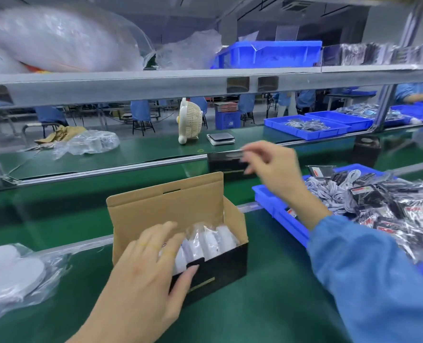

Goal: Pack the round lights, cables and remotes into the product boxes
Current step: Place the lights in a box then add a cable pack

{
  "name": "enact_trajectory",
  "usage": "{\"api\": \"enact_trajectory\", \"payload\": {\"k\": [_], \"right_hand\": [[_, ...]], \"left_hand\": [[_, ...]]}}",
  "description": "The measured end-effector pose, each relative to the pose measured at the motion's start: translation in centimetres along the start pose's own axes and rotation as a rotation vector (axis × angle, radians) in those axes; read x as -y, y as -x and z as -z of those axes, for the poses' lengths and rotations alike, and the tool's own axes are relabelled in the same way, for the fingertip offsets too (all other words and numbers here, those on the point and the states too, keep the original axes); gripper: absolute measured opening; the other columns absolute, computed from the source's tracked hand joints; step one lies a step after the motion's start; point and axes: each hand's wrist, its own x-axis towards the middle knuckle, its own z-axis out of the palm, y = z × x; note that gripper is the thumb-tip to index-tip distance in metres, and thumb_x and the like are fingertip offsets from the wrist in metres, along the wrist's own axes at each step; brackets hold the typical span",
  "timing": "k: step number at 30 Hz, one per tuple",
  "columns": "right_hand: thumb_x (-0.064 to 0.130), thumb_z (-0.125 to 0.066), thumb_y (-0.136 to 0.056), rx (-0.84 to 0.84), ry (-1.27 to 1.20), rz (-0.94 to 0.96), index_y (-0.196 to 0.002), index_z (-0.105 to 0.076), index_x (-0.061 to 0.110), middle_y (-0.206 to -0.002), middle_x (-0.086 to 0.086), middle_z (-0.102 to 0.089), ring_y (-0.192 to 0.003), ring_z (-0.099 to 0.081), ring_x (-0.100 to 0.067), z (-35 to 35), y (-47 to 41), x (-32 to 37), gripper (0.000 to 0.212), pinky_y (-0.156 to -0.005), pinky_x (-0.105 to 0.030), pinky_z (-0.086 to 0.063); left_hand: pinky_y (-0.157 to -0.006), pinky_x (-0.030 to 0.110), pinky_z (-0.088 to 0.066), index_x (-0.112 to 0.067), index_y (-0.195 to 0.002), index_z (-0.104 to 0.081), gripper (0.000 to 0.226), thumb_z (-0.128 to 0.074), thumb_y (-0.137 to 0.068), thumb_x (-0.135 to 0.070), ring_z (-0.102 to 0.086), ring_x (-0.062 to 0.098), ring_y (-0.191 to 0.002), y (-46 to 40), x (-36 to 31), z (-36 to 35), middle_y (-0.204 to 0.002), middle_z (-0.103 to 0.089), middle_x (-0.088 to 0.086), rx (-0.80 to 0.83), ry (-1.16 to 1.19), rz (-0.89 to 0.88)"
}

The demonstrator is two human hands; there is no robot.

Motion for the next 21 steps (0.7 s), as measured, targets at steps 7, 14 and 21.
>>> {"api": "enact_trajectory", "payload": {"k": [7, 14, 21], "right_hand": [[0.027, -0.047, -0.093, 0.855, 1.141, -0.418, -0.121, -0.062, 0.019, -0.128, -0.009, -0.061, -0.116, -0.057, -0.029, 6.1, 2.9, -12.6, 0.033, -0.096, -0.036, -0.047], [0.011, -0.064, -0.086, 0.129, 0.505, -0.172, -0.102, -0.072, 0.008, -0.098, -0.008, -0.071, -0.090, -0.064, -0.027, 5.5, 1.4, -6.0, 0.018, -0.083, -0.031, -0.048], [0.011, -0.060, -0.090, 0.652, 0.581, 0.362, -0.121, -0.062, 0.023, -0.107, -0.003, -0.068, -0.100, -0.062, -0.021, -5.7, 2.6, 5.0, 0.033, -0.083, -0.033, -0.051]], "left_hand": [[-0.114, 0.021, -0.006, -0.027, -0.156, 0.012, 0.097, -0.035, -0.087, -0.077, -0.016, 0.006, -0.141, -3.2, 0.9, -2.4, -0.154, -0.026, -0.015, 0.384, 0.064, 0.011], [-0.108, 0.029, -0.030, -0.030, -0.156, -0.001, 0.092, -0.038, -0.085, -0.076, -0.029, 0.011, -0.132, -4.3, 1.0, -4.3, -0.139, -0.045, -0.012, 0.402, 0.032, 0.008], [-0.102, 0.031, -0.038, -0.033, -0.156, -0.004, 0.088, -0.024, -0.084, -0.079, -0.035, 0.015, -0.126, -4.1, 1.6, -4.4, -0.135, -0.051, -0.012, 0.425, -0.108, -0.110]]}}
